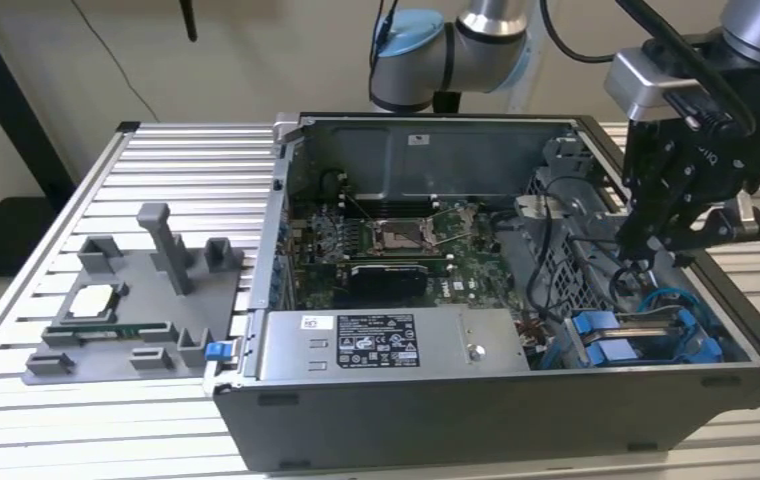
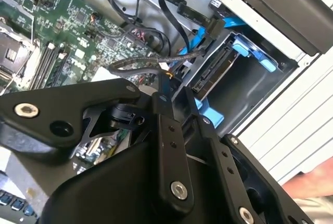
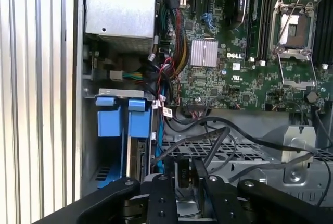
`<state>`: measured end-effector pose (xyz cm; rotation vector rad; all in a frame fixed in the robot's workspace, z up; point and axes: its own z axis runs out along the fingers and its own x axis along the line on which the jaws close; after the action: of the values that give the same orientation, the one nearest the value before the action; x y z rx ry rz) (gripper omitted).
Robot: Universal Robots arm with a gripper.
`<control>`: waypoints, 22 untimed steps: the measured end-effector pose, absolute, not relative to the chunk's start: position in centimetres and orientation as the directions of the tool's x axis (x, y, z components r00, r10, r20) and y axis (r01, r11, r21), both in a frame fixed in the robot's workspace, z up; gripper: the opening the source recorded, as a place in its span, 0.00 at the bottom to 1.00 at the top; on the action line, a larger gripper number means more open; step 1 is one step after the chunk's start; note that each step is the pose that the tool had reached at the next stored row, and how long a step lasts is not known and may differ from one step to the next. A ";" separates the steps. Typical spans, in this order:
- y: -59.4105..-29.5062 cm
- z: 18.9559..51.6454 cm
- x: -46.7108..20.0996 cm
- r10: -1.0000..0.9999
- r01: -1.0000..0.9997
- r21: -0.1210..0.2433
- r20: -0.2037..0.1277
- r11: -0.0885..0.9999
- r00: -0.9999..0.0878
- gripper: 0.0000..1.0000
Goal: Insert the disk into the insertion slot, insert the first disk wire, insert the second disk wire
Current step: 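Insert the first disk wire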
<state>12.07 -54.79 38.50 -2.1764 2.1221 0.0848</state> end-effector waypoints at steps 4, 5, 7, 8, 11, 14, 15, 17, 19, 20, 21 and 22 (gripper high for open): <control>-54.8 38.2 12.1 -0.993 -0.999 -0.042 -0.117 -0.023 0.028 1.00; -54.8 38.2 12.1 -0.993 -0.999 -0.042 -0.117 -0.022 0.027 1.00; -54.8 38.2 12.1 -0.993 -0.999 -0.042 -0.117 -0.021 0.026 1.00; -54.8 38.2 12.1 -0.993 -0.999 -0.042 -0.117 -0.021 0.025 1.00; -54.8 38.2 12.1 -0.993 -0.999 -0.042 -0.117 -0.021 0.025 0.00; -54.8 38.2 12.1 -0.993 -0.999 -0.042 -0.117 -0.021 0.025 0.00; -54.8 38.2 12.1 -0.993 -0.999 -0.042 -0.117 -0.021 0.025 0.00; -54.8 38.2 12.1 -0.993 -0.999 -0.042 -0.117 -0.021 0.025 0.00; -54.8 38.2 12.1 -0.993 -0.999 -0.042 -0.117 -0.021 0.025 0.00; -54.8 38.2 12.1 -0.993 -0.999 -0.042 -0.117 -0.021 0.025 0.00; -54.8 38.2 12.1 -0.993 -0.999 -0.042 -0.117 -0.020 0.025 0.00; -54.8 38.2 12.1 -0.993 -0.999 -0.041 -0.117 -0.020 0.025 0.00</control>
<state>12.08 -54.84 38.17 -2.1661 2.1173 0.0835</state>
